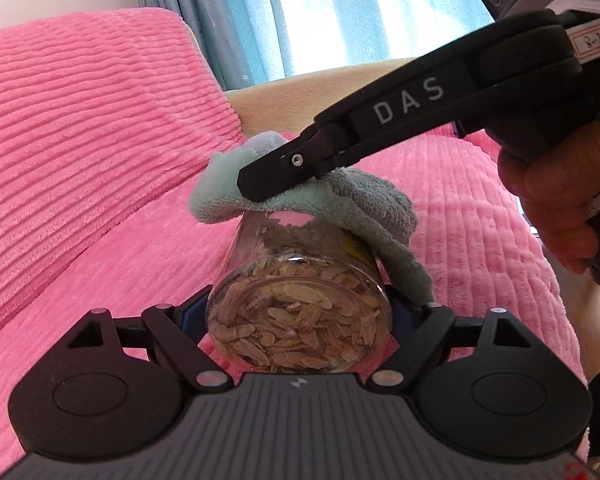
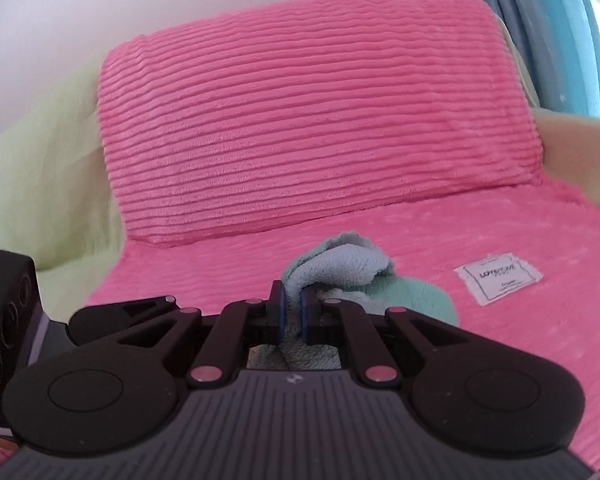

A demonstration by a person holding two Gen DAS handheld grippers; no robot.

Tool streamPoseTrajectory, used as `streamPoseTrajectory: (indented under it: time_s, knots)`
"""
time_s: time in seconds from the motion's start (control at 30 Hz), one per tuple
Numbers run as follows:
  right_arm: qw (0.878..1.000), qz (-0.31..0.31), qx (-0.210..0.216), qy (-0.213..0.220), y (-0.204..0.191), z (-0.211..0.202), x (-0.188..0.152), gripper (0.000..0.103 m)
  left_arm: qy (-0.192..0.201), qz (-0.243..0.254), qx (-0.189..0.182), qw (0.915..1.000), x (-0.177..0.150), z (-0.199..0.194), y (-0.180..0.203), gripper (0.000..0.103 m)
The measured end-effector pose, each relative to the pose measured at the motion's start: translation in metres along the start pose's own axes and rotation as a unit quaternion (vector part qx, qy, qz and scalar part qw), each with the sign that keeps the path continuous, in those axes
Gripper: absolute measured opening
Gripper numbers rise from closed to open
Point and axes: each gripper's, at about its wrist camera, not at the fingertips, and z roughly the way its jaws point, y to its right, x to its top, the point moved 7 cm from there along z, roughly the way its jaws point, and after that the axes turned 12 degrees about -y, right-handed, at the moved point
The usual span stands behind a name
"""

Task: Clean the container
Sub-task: 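Rub the cloth along the jar side with the right gripper while the left turns the jar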

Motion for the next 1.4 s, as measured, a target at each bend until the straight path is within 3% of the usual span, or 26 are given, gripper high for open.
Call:
streamPoseTrajectory:
  time_s: [0.1,0.2,0.4,0.5,0.6,0.87,1.1,1.4]
  knots:
    - [1.000,0.000,0.001,0.000,0.000,0.000,0.000,0.005,-0.005,-0.032,-0.021,0.9993,-0.001,0.001,-0.006,0.085]
    - [1.000,0.000,0.002,0.000,0.000,0.001,0.000,0.005,-0.006,-0.093,-0.066,0.9935,-0.003,0.001,-0.017,0.086]
    - [1.000,0.000,0.004,0.000,0.000,0.001,-0.001,0.005,-0.001,-0.191,-0.134,0.9725,-0.005,0.005,-0.035,0.086]
    - [1.000,0.001,0.005,0.000,-0.001,0.001,-0.001,0.005,0.009,-0.236,-0.165,0.9574,-0.008,0.002,-0.044,0.086]
    - [1.000,0.000,0.004,0.000,-0.002,0.001,-0.001,0.005,0.011,-0.255,-0.180,0.9501,-0.011,0.000,-0.047,0.086]
    - [1.000,0.000,-0.002,0.001,-0.002,0.000,-0.002,0.005,0.011,-0.232,-0.163,0.9588,-0.007,-0.001,-0.042,0.086]
    - [1.000,-0.014,-0.009,0.000,-0.006,-0.002,-0.003,0.006,0.013,-0.142,-0.100,0.9848,0.001,-0.008,-0.025,0.085]
    - [1.000,-0.019,-0.023,0.002,-0.003,-0.002,-0.002,0.005,0.012,-0.131,-0.095,0.9867,0.003,-0.009,-0.021,0.085]
